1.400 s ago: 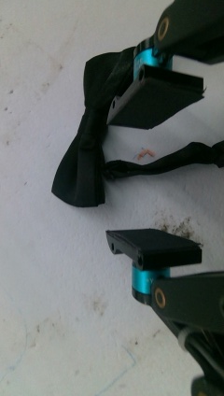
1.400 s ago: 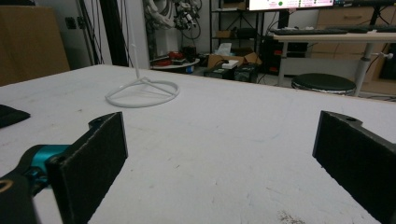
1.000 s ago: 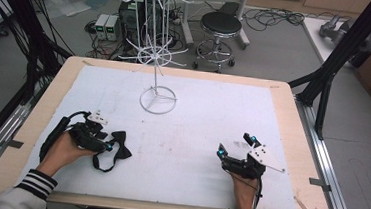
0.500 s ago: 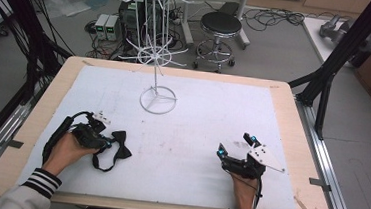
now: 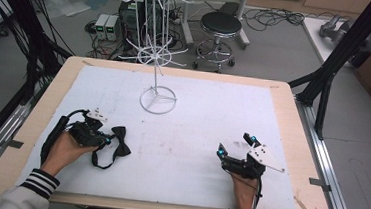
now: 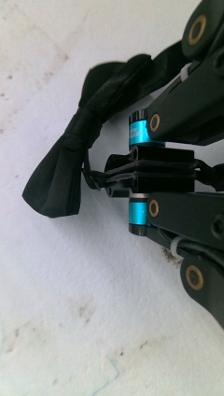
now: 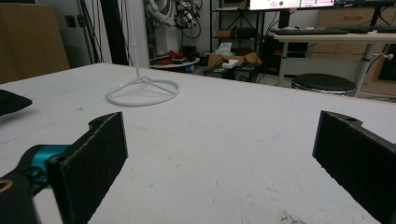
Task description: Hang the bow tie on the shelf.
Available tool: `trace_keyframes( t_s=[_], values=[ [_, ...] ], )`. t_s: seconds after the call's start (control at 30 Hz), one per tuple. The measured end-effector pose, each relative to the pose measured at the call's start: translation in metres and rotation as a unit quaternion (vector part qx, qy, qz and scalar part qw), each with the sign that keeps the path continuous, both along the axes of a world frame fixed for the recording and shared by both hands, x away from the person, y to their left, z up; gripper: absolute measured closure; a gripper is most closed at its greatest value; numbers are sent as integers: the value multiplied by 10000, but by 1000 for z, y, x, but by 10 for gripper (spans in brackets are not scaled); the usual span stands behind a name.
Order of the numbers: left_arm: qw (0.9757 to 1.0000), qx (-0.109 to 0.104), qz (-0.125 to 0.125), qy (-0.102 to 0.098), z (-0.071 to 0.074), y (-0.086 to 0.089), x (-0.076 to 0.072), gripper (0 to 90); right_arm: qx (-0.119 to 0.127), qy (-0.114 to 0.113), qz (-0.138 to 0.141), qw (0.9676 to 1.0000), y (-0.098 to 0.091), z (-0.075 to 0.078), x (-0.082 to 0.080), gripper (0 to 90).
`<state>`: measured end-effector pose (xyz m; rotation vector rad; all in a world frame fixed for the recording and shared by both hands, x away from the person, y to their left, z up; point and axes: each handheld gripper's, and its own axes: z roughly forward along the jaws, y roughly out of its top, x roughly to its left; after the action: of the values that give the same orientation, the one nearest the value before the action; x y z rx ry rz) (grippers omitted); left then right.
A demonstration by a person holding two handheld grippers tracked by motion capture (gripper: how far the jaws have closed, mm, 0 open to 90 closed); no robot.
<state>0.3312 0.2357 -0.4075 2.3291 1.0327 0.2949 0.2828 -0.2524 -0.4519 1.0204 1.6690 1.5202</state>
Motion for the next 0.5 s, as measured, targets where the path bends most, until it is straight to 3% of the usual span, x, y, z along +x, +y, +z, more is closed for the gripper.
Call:
trace_keyframes(
  t_s=[0.27,0.5],
  values=[
    [9993,-237,38,-303,7,3,-4,872,-5,-7,6,10000,0,0,0,21],
    [9956,-653,176,-648,12,5,-6,872,-1,-5,10,10000,0,0,0,21]
  ],
)
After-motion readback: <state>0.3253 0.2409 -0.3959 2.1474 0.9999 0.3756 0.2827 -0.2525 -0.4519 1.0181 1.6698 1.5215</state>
